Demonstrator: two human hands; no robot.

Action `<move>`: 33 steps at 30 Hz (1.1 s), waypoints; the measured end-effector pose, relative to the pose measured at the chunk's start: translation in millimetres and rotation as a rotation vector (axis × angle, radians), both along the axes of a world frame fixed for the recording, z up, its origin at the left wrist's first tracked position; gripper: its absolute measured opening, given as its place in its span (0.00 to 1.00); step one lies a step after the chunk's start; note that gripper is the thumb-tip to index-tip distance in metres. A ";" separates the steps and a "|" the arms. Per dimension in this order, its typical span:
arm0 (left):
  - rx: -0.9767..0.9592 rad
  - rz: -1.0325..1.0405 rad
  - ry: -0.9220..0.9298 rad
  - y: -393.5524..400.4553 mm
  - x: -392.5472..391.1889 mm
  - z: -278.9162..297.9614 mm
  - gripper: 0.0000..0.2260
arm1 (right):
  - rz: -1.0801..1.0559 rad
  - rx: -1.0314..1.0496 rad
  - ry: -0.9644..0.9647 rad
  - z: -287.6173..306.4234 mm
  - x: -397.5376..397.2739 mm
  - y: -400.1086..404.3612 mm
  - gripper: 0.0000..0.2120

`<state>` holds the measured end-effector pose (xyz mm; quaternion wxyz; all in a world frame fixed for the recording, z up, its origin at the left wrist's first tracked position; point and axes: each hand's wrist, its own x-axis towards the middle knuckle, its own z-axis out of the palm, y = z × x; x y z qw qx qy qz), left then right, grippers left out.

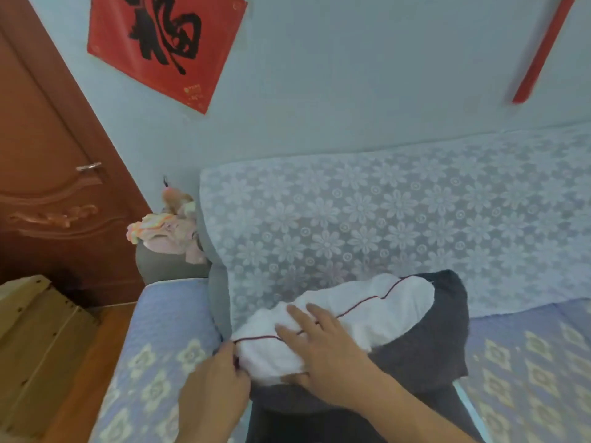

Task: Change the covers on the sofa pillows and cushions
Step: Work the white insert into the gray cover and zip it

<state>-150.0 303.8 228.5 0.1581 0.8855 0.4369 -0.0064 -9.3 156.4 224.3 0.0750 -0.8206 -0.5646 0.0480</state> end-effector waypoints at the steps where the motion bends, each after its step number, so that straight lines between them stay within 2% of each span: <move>1: 0.027 -0.032 0.055 -2.6 -5.7 -12.8 0.05 | 0.032 -0.051 0.004 -14.6 -5.5 -2.1 0.35; 5: 0.157 0.087 -0.111 12.9 -14.2 -24.2 0.08 | 0.100 0.029 -0.087 -15.7 -11.6 0.1 0.36; 8: 0.078 -0.020 -0.150 38.2 -23.2 -35.4 0.19 | 0.174 0.005 -0.129 -12.7 -12.2 -6.2 0.37; 10: 0.043 -0.102 -0.140 49.5 -25.4 -38.8 0.16 | 0.194 -0.009 -0.163 -15.6 -19.2 -12.8 0.34; 13: 0.013 -0.117 -0.105 62.9 -20.4 -40.8 0.11 | 0.171 -0.003 -0.141 -13.3 -31.6 -18.7 0.24; 16: -0.099 -0.159 -0.219 59.6 -13.0 -28.6 0.09 | 0.157 -0.013 -0.087 -9.1 -42.4 -25.2 0.19; 17: -0.026 -0.212 -0.274 54.9 -12.8 -23.0 0.11 | 0.150 -0.047 -0.101 -11.9 -44.0 -25.7 0.21; 20: 0.474 -0.474 -0.527 33.1 -26.8 -3.3 0.16 | -0.015 -0.152 -0.103 -31.1 -29.3 -21.5 0.27; 22: 0.663 -0.701 -0.610 18.0 -41.9 -5.6 0.16 | -0.107 -0.195 -0.076 -38.6 -17.0 -19.9 0.28; 24: 0.633 -0.742 -0.557 17.5 -40.8 -13.9 0.13 | -0.089 -0.230 -0.113 -45.2 -22.9 -18.1 0.28; 27: 0.340 -0.473 -0.354 23.5 -12.3 -15.3 0.01 | -0.009 -0.114 -0.188 -49.9 -55.7 -10.6 0.27; 28: 0.249 -0.424 -0.278 24.9 0.0 -13.5 0.04 | -0.028 -0.077 -0.180 -50.0 -63.3 -7.9 0.27; 30: 0.218 -0.451 -0.174 25.8 17.2 -12.4 0.06 | -0.117 -0.052 -0.167 -50.0 -69.4 -2.4 0.27; 32: 0.239 -0.512 -0.184 17.0 23.0 -8.2 0.08 | -0.220 -0.080 -0.161 -50.6 -70.8 1.8 0.26; 33: 0.265 -0.554 -0.253 11.7 21.5 -6.3 0.08 | -0.271 -0.127 -0.147 -50.8 -69.0 1.3 0.26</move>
